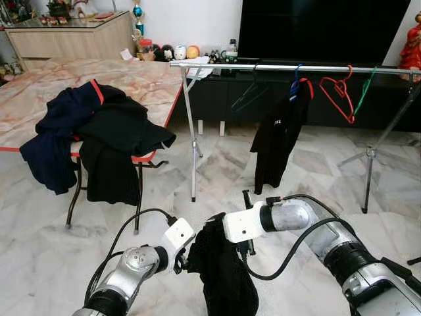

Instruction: Hang hanger

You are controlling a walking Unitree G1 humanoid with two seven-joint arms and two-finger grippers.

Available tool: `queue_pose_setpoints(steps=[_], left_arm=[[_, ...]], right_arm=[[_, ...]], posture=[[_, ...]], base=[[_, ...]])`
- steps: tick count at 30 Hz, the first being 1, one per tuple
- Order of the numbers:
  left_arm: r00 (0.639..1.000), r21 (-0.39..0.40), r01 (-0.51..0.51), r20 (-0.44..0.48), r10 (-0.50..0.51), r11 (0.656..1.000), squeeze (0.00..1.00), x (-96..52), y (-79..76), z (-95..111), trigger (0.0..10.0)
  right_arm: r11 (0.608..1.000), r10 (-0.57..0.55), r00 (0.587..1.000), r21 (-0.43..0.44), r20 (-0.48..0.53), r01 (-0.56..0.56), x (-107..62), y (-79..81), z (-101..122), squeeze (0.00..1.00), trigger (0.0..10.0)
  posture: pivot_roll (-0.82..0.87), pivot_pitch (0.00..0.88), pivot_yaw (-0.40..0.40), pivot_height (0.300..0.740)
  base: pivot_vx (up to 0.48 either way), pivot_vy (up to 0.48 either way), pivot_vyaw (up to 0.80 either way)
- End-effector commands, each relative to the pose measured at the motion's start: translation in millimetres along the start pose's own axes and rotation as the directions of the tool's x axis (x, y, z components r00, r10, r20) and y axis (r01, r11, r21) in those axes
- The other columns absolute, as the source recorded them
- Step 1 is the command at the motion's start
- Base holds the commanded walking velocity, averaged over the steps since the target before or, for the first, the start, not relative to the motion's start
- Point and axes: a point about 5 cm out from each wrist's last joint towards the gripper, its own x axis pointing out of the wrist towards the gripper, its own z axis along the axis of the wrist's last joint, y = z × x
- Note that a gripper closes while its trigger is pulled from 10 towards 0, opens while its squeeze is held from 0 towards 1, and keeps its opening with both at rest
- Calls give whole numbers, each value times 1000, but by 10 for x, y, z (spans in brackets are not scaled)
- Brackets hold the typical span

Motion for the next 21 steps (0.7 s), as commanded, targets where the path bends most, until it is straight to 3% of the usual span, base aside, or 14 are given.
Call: queue_pose_setpoints(steps=[1, 7, 8, 9, 10, 11, 12, 15, 16, 17, 21], left_arm=[[1000, -6, 0, -2, 0, 1000, 0, -10, 24, -12, 10000], [1000, -18, -17, 11, 17, 1000, 0, -2, 48, 2, 10000], [999, -18, -25, 19, 25, 1000, 0, -2, 59, 15, 8745], [999, -17, -28, 21, 29, 999, 0, -2, 62, 18, 8745], [999, -22, -33, 25, 34, 999, 0, -3, 67, 21, 7569], [999, -30, -39, 30, 39, 999, 0, -3, 73, 24, 7294], [998, -34, -42, 35, 43, 999, 0, -3, 76, 27, 4549], [998, -39, -49, 40, 50, 998, 0, -4, 82, 31, 3961], [998, -39, -52, 42, 54, 998, 0, -4, 86, 33, 2510], [997, -36, -62, 44, 63, 997, 0, -7, 99, 32, 0], [997, -35, -61, 45, 62, 998, 0, -18, 110, 27, 0]], right_arm=[[999, -47, 998, -16, 41, 48, -42, -123, 89, 0, 10000], [997, -63, 994, -31, 85, 66, -90, -187, 188, 0, 10000], [997, -68, 993, -30, 99, 72, -100, -197, 208, 0, 10000], [997, -70, 992, -29, 102, 73, -102, -200, 213, 0, 10000], [997, -71, 992, -29, 103, 74, -103, -202, 216, 0, 10000], [997, -71, 992, -29, 105, 75, -104, -204, 219, 0, 10000], [997, -72, 992, -29, 107, 76, -105, -206, 223, 0, 10000], [997, -75, 991, -27, 113, 78, -107, -209, 232, 0, 10000], [996, -76, 991, -27, 114, 79, -107, -210, 235, 0, 10000], [997, -75, 991, -25, 115, 79, -114, -209, 239, 0, 10000], [997, -76, 991, -19, 111, 79, -130, -203, 233, 0, 10000]], posture=[[20, 14, -3, 740], [16, 12, -3, 740], [15, 11, -3, 740], [15, 11, -3, 740], [15, 11, -2, 740], [15, 11, -2, 740], [14, 11, -2, 740], [14, 11, -2, 740], [15, 13, -3, 740], [15, 13, -3, 740], [16, 15, -4, 740]], base=[[0, 0, 0], [0, 0, 0], [0, 0, 0], [0, 0, 0], [0, 0, 0], [0, 0, 0], [0, 0, 0], [0, 0, 0], [0, 0, 0], [0, 0, 0], [0, 0, 0]])
